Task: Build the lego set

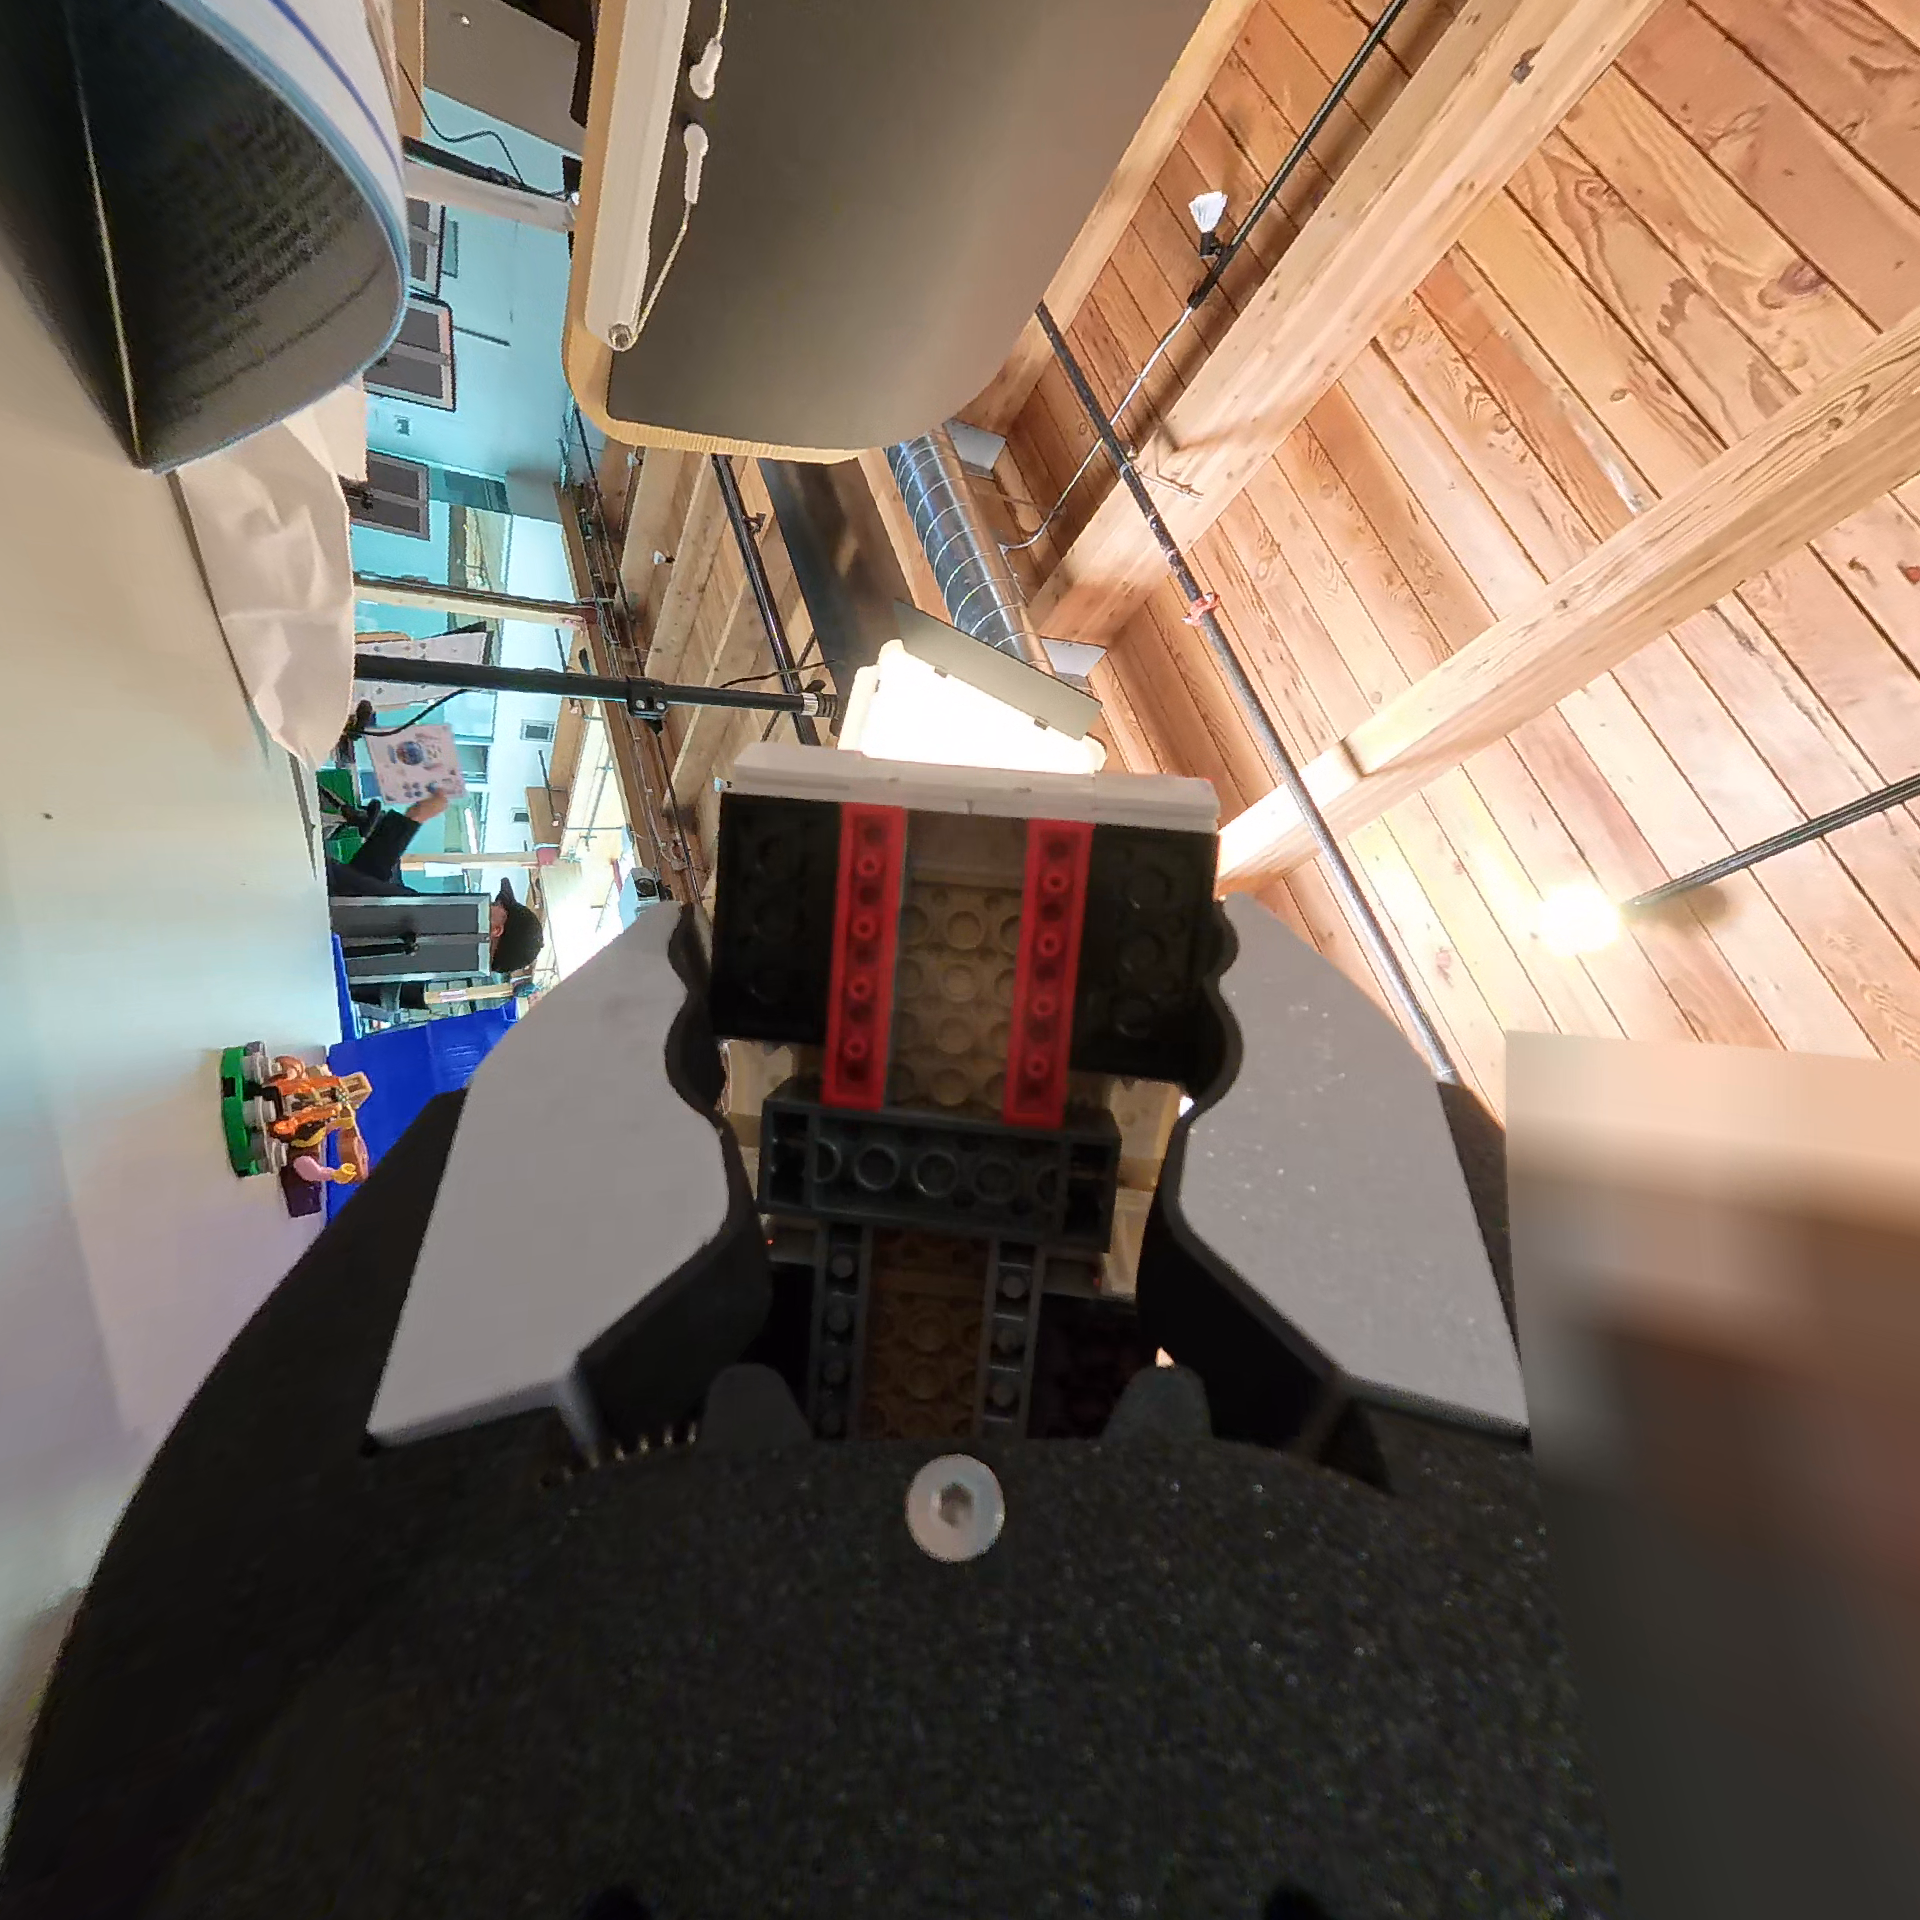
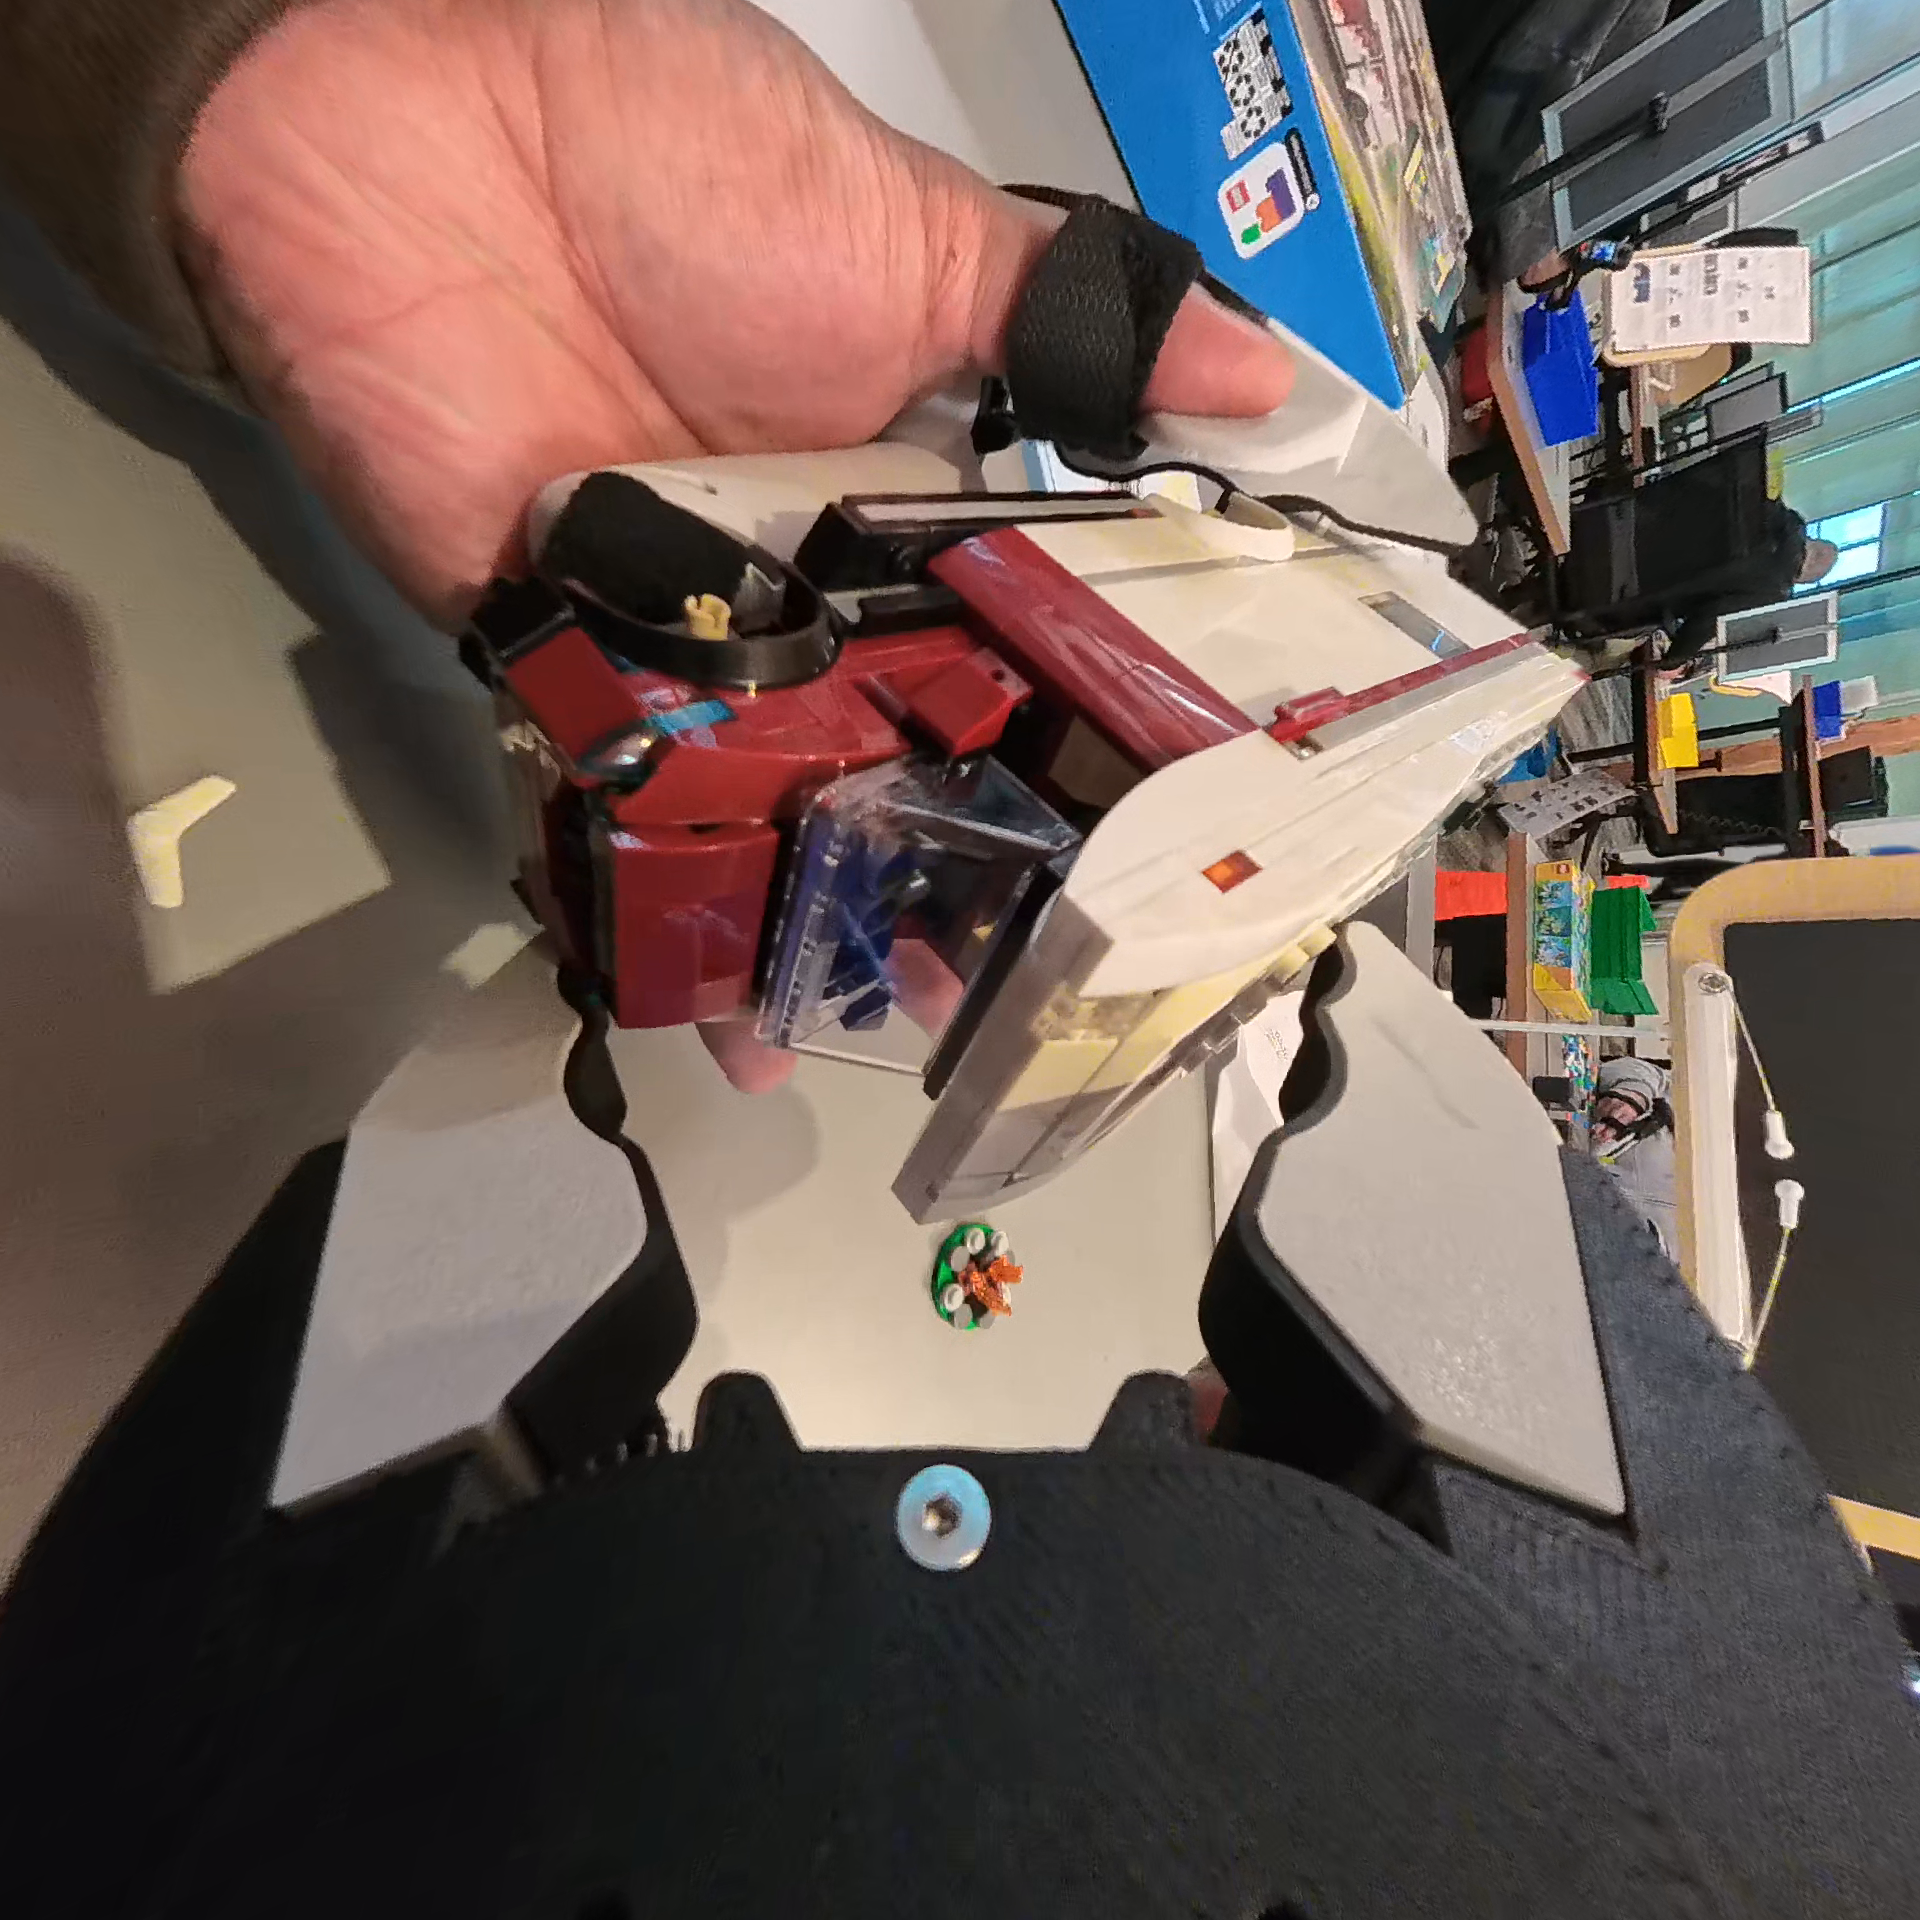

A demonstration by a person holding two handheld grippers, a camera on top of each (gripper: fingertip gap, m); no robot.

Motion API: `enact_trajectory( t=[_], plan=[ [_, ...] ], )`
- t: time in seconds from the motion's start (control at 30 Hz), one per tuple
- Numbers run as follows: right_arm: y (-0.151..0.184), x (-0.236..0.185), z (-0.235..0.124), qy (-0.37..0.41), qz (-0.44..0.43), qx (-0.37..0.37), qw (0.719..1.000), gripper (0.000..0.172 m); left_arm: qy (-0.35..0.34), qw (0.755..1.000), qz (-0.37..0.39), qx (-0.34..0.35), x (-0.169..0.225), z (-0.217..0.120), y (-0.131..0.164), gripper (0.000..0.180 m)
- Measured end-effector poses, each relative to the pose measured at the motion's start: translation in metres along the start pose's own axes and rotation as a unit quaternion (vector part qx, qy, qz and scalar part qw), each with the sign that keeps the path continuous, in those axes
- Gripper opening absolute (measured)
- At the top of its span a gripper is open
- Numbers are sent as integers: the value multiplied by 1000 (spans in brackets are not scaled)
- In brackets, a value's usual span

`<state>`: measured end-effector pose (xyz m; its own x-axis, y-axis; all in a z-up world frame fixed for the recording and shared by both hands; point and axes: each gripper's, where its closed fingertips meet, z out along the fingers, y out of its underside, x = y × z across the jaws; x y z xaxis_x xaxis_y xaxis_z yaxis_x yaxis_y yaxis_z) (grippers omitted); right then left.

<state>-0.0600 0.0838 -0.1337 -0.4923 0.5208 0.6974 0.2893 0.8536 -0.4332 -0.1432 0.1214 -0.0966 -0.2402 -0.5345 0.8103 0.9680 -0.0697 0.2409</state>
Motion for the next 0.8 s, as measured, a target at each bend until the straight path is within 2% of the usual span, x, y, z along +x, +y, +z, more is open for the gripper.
enact_trajectory(
  t=[0.23,0.33,0.43,0.53,0.8],
  plan=[
    [1,18,-3,37,-25,7,999,124,38,998,18,-37,14,16,-4,89],
    [5,29,-13,60,34,23,997,123,42,997,47,-34,25,14,-24,89],
    [13,18,-22,50,98,46,993,117,52,996,58,-42,37,0,-47,89],
    [26,-4,-18,30,123,31,991,113,44,995,69,-51,41,-11,-61,89],
    [36,-31,0,-5,142,19,990,105,57,995,50,-69,40,-4,-55,89]
  ],
)
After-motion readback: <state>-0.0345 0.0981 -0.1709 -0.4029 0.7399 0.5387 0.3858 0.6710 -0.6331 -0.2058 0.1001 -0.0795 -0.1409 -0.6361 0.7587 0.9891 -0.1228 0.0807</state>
